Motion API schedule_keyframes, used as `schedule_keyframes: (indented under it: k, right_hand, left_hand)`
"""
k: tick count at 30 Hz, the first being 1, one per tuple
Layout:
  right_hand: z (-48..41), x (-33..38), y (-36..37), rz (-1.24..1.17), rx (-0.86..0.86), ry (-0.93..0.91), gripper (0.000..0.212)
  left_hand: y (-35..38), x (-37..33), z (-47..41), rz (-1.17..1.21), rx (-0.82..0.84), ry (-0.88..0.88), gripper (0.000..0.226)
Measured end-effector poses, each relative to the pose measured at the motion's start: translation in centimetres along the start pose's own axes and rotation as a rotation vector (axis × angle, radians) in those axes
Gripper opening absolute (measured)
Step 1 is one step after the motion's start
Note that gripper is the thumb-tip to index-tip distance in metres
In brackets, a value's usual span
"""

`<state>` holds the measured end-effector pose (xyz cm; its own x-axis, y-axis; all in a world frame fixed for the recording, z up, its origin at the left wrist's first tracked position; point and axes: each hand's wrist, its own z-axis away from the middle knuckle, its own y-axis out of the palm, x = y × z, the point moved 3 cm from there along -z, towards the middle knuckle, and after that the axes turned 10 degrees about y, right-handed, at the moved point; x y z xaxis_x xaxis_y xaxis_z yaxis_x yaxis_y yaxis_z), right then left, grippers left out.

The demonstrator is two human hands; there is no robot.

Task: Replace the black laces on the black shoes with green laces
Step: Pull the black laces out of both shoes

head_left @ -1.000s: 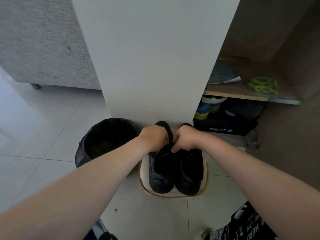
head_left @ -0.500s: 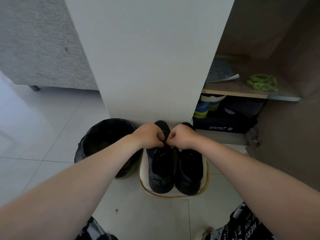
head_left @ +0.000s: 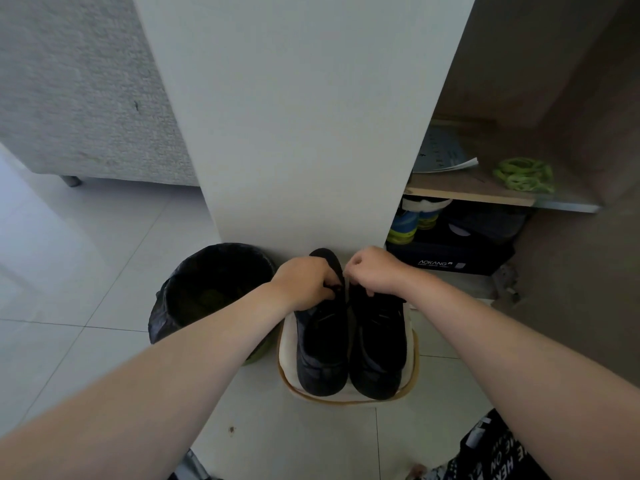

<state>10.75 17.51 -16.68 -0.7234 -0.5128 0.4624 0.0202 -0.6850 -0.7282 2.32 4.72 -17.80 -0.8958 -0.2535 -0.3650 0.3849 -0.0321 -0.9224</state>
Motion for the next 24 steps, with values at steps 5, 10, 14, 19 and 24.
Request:
schedule_keyframes:
  k: [5,10,14,19,24]
  right_hand:
    - [0.2,-0.3,1.4,0.097,0.054,-0.087,0.014]
    - [0.1,-0.2,2.0,0.099,-0.014,-0.129,0.013]
    - [0.8,0.4,1.5,0.011,-0.055,-0.068,0.025]
    - [2.1,1.5,1.4,-0.099,-0.061,-0.079,0.033]
    - [2.7,1.9,1.4,-0.103,-0.001,-0.12,0.031]
  left_hand:
    - [-1.4,0.2,-0.2,0.056,-0.005,-0.002,0.023]
    - [-1.2,0.5,-0.1,0.067,-0.02,-0.044,0.019]
    - [-0.9,0.1,0.0,0.062,-0.011,-0.048,0.017]
    - [-0.8,-0.1,0.7,-0.017,0.053,-0.062,0.022]
    - [-0.7,0.5,1.2,0.098,-0.002,-0.143,0.018]
